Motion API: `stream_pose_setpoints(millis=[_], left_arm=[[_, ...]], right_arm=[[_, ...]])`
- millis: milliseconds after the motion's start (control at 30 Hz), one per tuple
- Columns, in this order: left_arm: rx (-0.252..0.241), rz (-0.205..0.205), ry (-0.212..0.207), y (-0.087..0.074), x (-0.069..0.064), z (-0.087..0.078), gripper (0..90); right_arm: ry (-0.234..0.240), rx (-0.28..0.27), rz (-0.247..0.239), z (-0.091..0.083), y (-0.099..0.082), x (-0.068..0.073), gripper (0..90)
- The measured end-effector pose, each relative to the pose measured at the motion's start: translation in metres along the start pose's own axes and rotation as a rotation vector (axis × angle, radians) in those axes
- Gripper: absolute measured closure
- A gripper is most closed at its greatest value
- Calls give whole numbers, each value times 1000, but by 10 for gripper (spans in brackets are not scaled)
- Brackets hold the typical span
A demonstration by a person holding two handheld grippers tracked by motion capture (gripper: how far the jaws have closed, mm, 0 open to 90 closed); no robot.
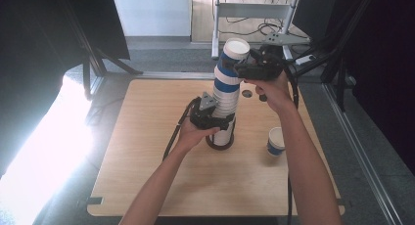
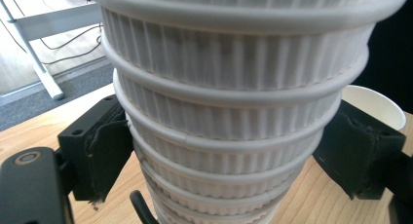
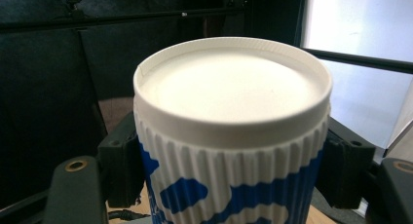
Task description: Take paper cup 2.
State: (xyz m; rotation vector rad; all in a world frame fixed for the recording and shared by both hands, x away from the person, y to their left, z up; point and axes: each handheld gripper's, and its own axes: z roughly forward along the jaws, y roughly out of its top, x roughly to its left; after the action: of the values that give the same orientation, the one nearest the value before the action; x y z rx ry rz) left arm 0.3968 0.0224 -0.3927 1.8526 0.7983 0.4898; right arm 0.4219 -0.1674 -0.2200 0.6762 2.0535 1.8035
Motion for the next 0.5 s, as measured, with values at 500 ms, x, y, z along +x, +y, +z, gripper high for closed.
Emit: stream_pose_setpoints(millis=[500], left_arm=[[11, 12, 5, 0, 1, -1, 131]], right_arm=[[-30, -66, -15, -32, 14, 3, 258]])
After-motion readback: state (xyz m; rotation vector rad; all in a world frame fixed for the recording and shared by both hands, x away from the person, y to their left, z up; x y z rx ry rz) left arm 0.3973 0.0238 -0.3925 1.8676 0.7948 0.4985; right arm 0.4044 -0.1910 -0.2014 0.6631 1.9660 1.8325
